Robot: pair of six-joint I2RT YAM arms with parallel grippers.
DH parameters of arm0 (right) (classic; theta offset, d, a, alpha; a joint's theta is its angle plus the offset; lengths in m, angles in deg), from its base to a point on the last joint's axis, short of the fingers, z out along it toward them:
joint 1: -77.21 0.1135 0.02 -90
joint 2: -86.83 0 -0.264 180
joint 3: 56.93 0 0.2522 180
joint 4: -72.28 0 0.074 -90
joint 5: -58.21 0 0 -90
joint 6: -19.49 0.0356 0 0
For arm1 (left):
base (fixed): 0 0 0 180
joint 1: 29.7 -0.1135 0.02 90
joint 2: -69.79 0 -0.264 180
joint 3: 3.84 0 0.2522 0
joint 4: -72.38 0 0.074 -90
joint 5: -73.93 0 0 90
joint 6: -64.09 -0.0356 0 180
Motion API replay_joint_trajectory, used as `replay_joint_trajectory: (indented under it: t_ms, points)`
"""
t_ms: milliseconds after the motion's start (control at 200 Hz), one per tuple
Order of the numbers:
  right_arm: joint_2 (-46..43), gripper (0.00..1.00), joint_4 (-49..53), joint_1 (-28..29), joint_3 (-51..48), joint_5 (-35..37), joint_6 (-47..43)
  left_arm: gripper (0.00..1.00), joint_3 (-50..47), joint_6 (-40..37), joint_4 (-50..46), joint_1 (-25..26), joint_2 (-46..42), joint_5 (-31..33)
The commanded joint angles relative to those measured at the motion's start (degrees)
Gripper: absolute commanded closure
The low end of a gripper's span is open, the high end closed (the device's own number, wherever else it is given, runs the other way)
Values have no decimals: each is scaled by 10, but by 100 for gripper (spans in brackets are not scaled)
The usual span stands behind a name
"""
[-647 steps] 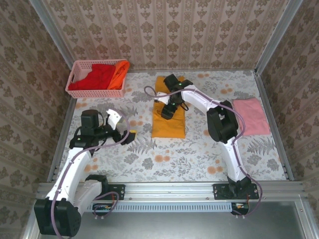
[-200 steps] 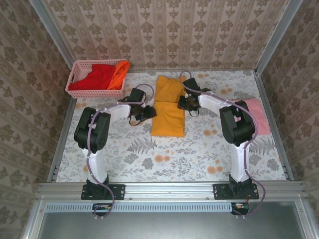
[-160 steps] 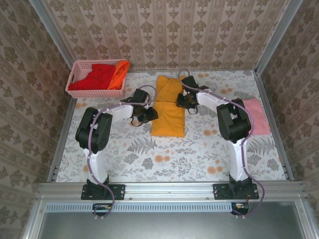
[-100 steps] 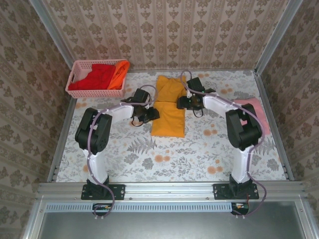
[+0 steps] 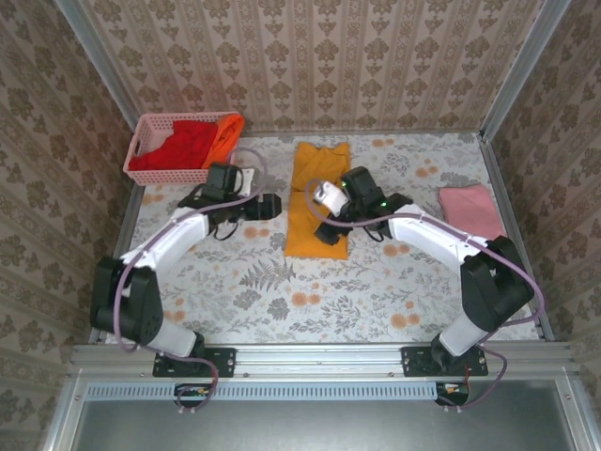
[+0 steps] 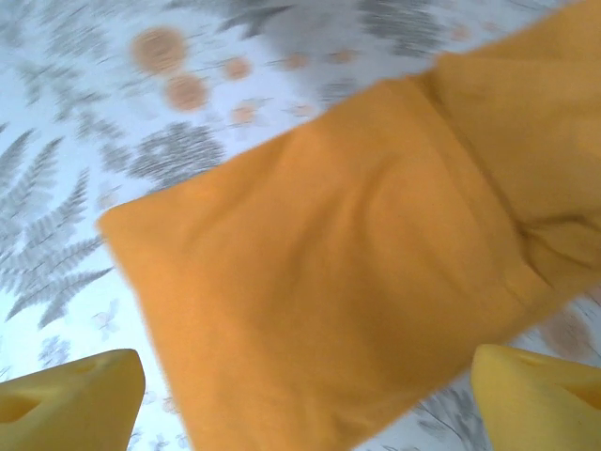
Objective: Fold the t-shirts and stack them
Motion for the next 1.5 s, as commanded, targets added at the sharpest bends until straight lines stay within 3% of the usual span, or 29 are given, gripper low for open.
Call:
replay_joint_trajectory:
  t_ms: [0,75,280,445,700,890,1030,1115,1495]
  points:
    - [29,9,40,39,7,17,-118,5,-39,-132,-44,-36,-75,-48]
    - [56,12,42,59,14,29,-137,0,-57,-177,-68,-68,-126,-73]
    - [126,25,32,82,40,59,-157,0,-86,-275,-131,-122,-233,-107]
    - [171,30,26,83,64,70,-166,0,-105,-327,-149,-129,-273,-137]
    - [214,40,25,80,77,91,-194,0,-120,-336,-140,-132,-287,-156]
    - [214,66,37,78,70,99,-209,0,-128,-339,-125,-135,-281,-166]
    - [196,91,49,81,53,92,-200,0,-131,-335,-114,-136,-274,-166]
    - [178,100,61,84,43,83,-189,0,-136,-329,-104,-136,-272,-166]
    - [23,100,177,144,-45,26,-108,0,-161,-251,-29,-131,-249,-177]
